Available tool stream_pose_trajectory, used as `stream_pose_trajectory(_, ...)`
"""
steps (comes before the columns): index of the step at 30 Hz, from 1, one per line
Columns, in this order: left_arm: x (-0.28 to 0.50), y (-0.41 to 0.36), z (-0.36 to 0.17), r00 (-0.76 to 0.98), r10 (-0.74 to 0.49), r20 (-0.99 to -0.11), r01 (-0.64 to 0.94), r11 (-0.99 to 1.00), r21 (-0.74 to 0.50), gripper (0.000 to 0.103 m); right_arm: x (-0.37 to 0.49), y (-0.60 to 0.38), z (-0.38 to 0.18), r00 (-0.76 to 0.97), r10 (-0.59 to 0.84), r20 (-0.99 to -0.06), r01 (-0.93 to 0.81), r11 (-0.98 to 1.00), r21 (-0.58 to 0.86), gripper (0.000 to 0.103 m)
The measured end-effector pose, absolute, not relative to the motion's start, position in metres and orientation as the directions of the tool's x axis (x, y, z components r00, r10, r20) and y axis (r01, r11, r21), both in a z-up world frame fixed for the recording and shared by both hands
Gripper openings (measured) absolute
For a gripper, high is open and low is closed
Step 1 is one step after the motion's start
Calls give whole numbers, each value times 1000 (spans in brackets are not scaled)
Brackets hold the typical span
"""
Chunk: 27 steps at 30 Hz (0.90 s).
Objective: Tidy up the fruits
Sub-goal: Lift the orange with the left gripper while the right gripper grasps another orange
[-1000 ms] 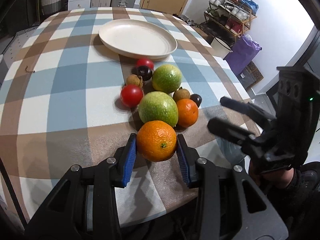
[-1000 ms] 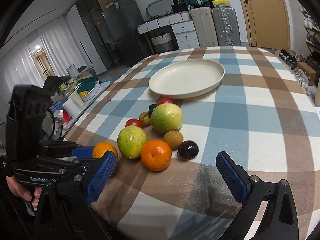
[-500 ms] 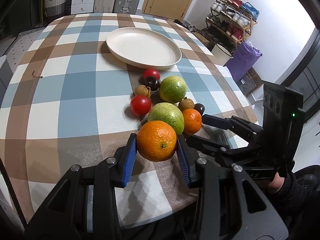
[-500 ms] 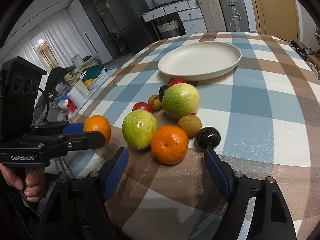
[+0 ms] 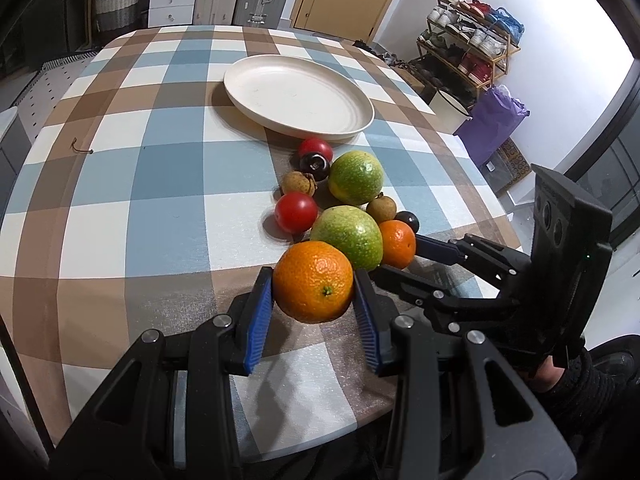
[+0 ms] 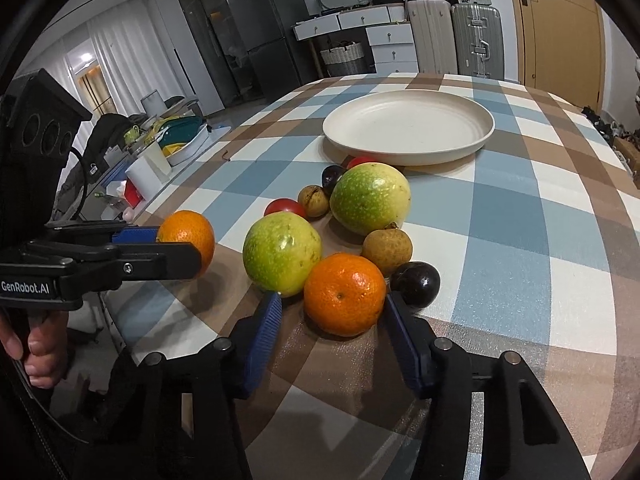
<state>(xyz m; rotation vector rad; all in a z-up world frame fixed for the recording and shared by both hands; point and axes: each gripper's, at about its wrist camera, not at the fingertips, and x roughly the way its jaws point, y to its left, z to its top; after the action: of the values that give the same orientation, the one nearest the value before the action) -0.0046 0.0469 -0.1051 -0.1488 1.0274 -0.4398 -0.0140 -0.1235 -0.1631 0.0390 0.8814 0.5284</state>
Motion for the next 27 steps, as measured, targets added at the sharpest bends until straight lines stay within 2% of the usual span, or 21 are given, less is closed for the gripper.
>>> stream_pose_trajectory(2, -5, 48, -107, 432, -421, -797, 279, 903, -326, 36, -14, -125, -163, 521, 453, -723, -422, 874, 243, 40)
stream_pose_trajectory(4, -5, 46, -108, 430, -421, -798, 280, 903, -326, 36, -15, -129, -164, 512, 483, -710, -424, 861, 280, 39)
stream_pose_trajectory(16, -5, 43, -106, 434, -420, -797, 284, 904, -321, 36, -17, -141, -153, 560, 500, -660, -422, 858, 292, 39)
stream_pose_trajectory(27, 6, 43, -95, 457, -410, -789, 280, 909, -310, 36, -11, -159, -126, 614, 550, -566, -433, 834, 342, 39)
